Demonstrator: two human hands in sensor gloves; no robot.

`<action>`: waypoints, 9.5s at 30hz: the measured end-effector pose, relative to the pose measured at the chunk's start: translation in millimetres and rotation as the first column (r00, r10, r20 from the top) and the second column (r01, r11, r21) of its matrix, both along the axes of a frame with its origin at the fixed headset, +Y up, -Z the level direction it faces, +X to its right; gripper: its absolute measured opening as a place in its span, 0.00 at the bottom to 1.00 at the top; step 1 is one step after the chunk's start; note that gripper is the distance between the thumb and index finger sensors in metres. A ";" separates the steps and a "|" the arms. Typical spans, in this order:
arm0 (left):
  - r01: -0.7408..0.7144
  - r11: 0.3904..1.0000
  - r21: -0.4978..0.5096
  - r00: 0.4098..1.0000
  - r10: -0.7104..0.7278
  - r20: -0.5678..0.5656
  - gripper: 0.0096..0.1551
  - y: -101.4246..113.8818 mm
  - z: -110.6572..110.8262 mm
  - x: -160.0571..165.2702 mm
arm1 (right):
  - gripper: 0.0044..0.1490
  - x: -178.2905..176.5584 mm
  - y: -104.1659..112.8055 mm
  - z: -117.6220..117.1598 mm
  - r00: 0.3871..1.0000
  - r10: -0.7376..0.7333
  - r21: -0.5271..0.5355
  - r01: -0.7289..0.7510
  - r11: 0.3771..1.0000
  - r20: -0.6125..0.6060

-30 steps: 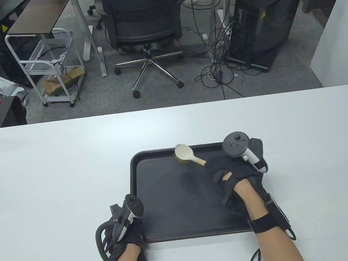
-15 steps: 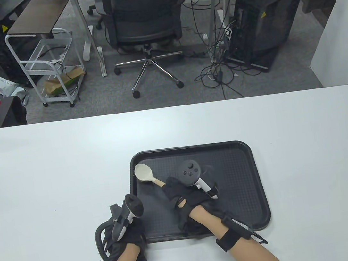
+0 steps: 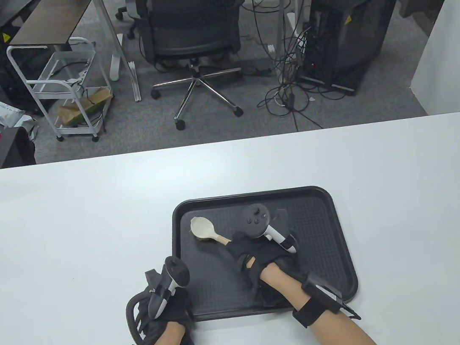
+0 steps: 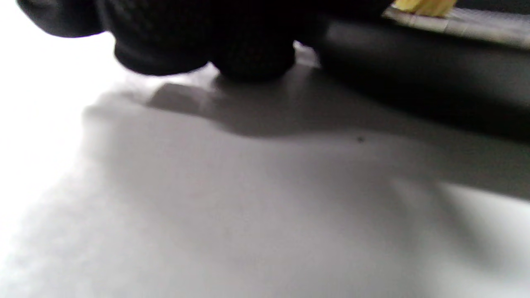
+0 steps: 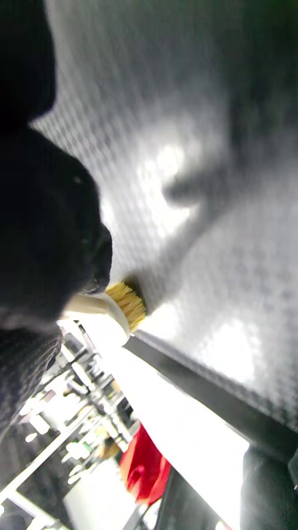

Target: Scrub the tray with pot brush

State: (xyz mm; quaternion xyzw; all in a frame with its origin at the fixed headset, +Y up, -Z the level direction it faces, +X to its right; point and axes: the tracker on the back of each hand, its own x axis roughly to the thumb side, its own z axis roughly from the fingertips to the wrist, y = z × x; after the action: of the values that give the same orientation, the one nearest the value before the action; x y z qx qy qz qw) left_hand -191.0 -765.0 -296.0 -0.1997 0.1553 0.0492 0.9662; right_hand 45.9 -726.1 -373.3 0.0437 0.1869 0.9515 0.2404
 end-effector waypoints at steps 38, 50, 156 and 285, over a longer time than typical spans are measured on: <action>0.012 1.000 -0.003 1.000 -0.012 0.000 0.37 0.3 0.0 0.7 | 0.32 243.4 29.5 -4.6 0.932 -0.032 -0.207 0.114 0.972 0.362; 0.015 1.000 -0.004 1.000 -0.015 -0.001 0.37 0.6 0.3 1.1 | 0.32 263.9 38.1 2.4 0.923 -0.107 -0.156 0.175 0.972 0.370; 0.018 1.000 0.002 1.000 -0.018 0.007 0.38 -1.0 0.2 1.7 | 0.32 49.9 43.2 -4.8 0.974 -0.124 -0.051 0.116 0.992 -0.188; 0.010 1.000 0.004 1.000 -0.010 0.016 0.38 -2.1 0.1 0.1 | 0.30 84.2 32.4 -8.5 0.987 -0.031 -0.211 -0.002 0.977 -0.155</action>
State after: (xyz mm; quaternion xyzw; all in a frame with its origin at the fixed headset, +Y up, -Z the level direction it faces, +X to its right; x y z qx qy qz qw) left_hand -190.9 -767.1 -295.9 -0.1973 0.1483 0.0429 0.9681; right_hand 130.1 -693.7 -381.7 0.0942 0.3046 0.9182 0.2351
